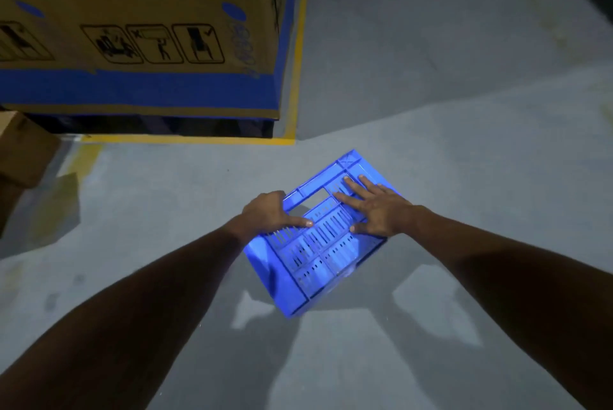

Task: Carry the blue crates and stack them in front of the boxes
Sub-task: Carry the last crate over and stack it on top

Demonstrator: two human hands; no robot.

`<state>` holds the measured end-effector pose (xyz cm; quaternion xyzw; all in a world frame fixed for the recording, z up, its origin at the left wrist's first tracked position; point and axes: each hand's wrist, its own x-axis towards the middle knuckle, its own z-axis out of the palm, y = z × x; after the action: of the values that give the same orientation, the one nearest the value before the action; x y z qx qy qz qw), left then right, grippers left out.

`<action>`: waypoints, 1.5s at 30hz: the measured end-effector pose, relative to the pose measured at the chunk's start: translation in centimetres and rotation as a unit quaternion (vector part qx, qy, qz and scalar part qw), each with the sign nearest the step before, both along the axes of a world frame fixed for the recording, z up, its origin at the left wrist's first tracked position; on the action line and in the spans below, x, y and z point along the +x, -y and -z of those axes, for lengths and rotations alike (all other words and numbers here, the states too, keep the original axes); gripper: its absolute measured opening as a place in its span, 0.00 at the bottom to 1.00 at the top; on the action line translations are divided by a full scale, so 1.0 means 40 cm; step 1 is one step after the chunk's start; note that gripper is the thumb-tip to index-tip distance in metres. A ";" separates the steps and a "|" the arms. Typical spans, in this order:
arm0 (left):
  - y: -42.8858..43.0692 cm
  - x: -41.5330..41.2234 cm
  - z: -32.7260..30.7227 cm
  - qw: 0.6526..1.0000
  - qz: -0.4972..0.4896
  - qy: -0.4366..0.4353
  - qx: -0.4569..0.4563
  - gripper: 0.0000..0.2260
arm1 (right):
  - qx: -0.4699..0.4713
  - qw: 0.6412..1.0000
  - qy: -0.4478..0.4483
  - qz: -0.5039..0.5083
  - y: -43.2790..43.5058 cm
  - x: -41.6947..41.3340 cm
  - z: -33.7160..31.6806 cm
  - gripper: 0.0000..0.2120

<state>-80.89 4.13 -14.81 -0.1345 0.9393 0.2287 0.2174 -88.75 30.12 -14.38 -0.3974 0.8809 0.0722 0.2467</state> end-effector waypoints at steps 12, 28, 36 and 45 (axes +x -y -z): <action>-0.227 0.225 -0.291 0.996 0.079 -0.010 0.039 0.24 | -0.014 0.994 -0.005 0.112 -0.088 0.217 -0.336 0.50; -0.136 0.273 -1.214 0.895 0.378 -0.154 -0.182 0.25 | -0.189 0.902 0.198 0.334 -0.075 0.521 -1.058 0.25; -0.146 0.282 -1.426 0.876 0.375 -0.244 -0.178 0.28 | -0.214 0.894 0.153 0.362 -0.097 0.564 -1.330 0.21; -0.302 0.286 -1.562 0.894 0.297 -0.319 -0.105 0.30 | -0.194 0.916 -0.120 0.329 -0.208 0.536 -1.525 0.29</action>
<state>-69.45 16.21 47.68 0.2085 0.9731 0.0840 -0.0513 -67.30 38.42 46.61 -0.1135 0.9816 -0.1380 0.0671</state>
